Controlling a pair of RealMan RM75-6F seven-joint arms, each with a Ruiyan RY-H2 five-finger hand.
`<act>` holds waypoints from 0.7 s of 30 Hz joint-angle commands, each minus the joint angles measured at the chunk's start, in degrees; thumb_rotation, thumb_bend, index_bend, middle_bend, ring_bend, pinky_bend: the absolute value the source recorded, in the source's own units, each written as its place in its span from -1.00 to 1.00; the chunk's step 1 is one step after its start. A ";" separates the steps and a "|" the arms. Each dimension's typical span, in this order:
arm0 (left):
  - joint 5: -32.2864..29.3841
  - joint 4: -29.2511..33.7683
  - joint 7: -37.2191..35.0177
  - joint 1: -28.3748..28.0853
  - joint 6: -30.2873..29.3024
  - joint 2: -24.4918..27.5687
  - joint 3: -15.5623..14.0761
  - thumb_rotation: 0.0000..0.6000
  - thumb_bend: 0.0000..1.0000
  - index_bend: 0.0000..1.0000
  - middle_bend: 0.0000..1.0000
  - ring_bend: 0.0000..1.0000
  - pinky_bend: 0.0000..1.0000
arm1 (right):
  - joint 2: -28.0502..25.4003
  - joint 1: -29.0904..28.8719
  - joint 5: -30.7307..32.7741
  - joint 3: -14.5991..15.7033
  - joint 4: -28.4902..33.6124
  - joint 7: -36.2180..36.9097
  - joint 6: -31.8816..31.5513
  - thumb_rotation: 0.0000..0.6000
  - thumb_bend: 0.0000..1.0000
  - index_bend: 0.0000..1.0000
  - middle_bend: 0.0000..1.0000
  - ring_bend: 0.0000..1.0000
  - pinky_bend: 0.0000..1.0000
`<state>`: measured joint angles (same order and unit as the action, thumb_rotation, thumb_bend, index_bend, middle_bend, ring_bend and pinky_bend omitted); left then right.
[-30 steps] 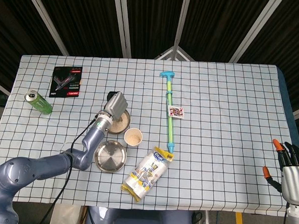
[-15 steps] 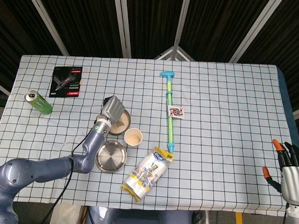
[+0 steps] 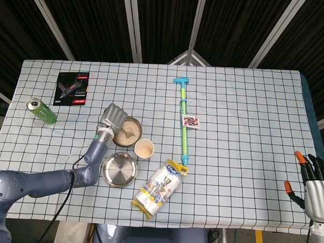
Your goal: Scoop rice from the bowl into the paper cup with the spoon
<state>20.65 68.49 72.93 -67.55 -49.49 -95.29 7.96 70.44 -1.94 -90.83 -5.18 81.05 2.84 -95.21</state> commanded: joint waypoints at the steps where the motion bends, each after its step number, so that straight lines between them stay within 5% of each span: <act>1: -0.88 1.00 -1.00 0.24 0.12 1.16 0.26 1.00 0.26 0.08 1.00 1.00 1.00 | -0.03 0.00 0.03 0.01 0.03 0.00 0.05 1.00 -0.23 -0.86 -0.56 -0.73 -0.73; 21: -6.27 7.54 -8.37 2.03 -0.45 7.71 0.92 1.00 0.25 0.08 1.00 1.00 1.00 | -0.27 -0.09 0.09 0.09 0.36 -0.06 0.50 1.00 -0.23 -0.86 -0.56 -0.73 -0.73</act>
<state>14.40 75.68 64.87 -65.65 -49.78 -87.91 9.01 70.17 -2.03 -90.74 -5.09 81.40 2.77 -94.71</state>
